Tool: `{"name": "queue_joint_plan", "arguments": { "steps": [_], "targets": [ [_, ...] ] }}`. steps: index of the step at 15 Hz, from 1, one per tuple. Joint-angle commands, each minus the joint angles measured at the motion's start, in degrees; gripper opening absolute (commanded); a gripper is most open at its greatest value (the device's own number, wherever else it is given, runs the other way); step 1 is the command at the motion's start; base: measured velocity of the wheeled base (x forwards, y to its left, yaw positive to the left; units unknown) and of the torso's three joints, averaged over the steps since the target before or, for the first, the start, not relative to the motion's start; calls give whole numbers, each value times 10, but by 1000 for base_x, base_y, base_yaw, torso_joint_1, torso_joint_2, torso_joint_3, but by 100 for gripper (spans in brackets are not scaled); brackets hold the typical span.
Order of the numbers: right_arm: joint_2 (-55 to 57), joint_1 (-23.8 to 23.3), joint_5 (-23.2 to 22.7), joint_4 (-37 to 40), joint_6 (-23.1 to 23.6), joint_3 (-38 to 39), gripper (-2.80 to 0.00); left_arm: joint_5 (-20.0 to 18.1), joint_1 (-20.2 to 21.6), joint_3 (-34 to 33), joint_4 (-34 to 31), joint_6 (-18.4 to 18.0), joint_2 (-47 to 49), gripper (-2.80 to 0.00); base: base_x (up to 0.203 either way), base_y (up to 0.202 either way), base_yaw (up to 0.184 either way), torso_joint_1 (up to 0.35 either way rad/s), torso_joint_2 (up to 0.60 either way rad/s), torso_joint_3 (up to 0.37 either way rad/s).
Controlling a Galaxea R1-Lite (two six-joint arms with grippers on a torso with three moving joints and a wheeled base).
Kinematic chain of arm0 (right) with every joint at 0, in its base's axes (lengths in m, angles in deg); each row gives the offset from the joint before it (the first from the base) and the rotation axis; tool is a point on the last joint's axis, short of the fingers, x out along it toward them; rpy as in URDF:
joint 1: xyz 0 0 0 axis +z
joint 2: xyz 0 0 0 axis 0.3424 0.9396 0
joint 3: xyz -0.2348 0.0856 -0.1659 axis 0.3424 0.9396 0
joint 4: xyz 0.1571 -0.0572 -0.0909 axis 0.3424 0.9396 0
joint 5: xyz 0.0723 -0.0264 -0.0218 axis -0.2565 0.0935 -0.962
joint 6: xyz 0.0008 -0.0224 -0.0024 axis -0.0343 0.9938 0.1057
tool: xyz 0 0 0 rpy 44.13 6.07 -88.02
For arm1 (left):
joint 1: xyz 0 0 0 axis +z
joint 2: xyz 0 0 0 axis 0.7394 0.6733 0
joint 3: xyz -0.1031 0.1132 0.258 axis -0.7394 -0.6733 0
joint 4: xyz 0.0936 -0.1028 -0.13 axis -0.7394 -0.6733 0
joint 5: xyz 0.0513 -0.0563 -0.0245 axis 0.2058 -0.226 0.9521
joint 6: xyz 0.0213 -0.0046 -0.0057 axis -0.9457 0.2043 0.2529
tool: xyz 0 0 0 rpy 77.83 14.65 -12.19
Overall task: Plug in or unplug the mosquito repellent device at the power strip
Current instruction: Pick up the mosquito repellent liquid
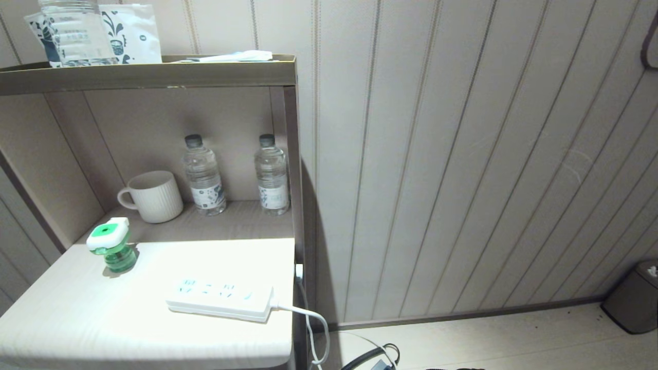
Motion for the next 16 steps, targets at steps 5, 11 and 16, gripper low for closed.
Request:
{"name": "queue_joint_plan", "arguments": {
  "steps": [5,11,16],
  "targets": [
    [1,0,0,0,0,0,-280,0,0,0,0,0,1,-280,0,0,0,0,0,0],
    [1,0,0,0,0,0,-280,0,0,0,1,0,1,-280,0,0,0,0,0,0],
    [1,0,0,0,0,0,-280,0,0,0,1,-2,-1,-280,0,0,0,0,0,0]
  ]
}}
